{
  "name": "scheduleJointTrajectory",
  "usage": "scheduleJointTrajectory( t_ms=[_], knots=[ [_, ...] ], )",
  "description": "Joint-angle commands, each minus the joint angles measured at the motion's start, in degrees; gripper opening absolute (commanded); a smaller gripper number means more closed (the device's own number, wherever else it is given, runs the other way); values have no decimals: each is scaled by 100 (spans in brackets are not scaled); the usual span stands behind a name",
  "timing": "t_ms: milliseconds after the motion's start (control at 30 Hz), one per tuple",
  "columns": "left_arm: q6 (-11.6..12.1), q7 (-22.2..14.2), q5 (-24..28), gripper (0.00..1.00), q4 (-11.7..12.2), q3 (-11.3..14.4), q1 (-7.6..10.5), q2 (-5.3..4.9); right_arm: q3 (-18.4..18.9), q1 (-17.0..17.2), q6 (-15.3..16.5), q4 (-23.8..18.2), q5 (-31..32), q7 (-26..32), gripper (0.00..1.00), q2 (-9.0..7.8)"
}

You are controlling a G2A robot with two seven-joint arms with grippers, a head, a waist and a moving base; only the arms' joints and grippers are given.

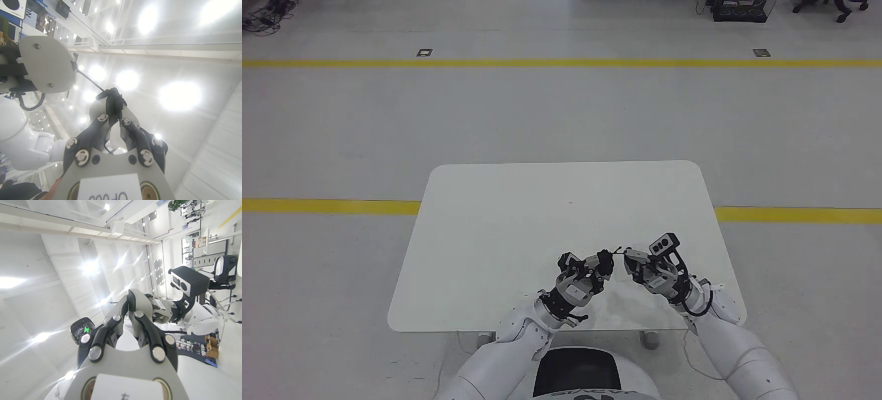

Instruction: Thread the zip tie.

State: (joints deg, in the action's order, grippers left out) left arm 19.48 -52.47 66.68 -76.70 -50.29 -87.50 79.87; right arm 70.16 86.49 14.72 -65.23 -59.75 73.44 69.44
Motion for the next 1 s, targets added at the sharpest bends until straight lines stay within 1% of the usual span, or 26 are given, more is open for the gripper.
scheduleJointTrajectory(
  t_ms=[0,967],
  knots=[
    [0,0,0,0,0,0,0,0,-5,-10,-3,23,6,-3,0,5],
    [0,0,0,0,0,0,0,0,-40,-130,-14,362,24,41,0,79]
  ],
)
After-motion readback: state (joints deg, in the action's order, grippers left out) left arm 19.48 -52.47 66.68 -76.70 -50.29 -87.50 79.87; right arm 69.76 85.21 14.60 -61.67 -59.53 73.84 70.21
